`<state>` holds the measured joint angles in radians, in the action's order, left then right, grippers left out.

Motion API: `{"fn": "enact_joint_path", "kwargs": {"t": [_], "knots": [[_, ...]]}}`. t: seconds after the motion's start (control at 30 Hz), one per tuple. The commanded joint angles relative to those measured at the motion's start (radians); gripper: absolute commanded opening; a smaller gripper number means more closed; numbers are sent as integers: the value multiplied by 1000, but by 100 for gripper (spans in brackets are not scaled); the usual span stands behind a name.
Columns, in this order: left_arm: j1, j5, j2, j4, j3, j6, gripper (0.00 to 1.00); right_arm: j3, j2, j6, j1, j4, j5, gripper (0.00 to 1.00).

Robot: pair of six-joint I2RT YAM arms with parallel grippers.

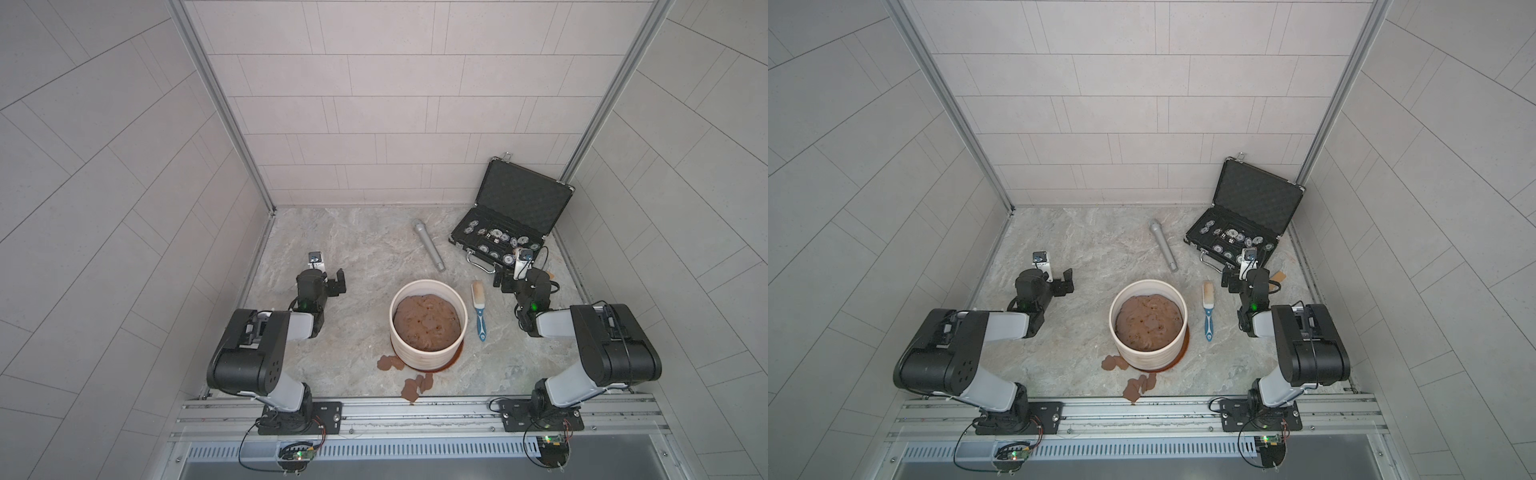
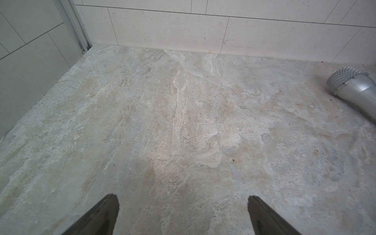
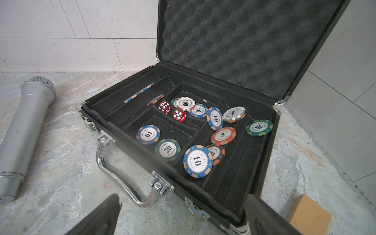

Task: Scrub the dried mud off the ceramic pot
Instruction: Reset both arms

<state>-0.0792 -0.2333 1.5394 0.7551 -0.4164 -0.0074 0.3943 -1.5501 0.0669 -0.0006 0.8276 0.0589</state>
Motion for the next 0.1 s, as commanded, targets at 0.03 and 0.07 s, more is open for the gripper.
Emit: {"fn": "enact_joint_path", "kwargs": {"t": [0.03,0.07], "knots": [[1,2,-5,6,-16,7,100,10,13,2,-6,-3,-4,100],[0,1,-5,6,-16,7,100,5,15,3,-6,4,-4,100]]}}
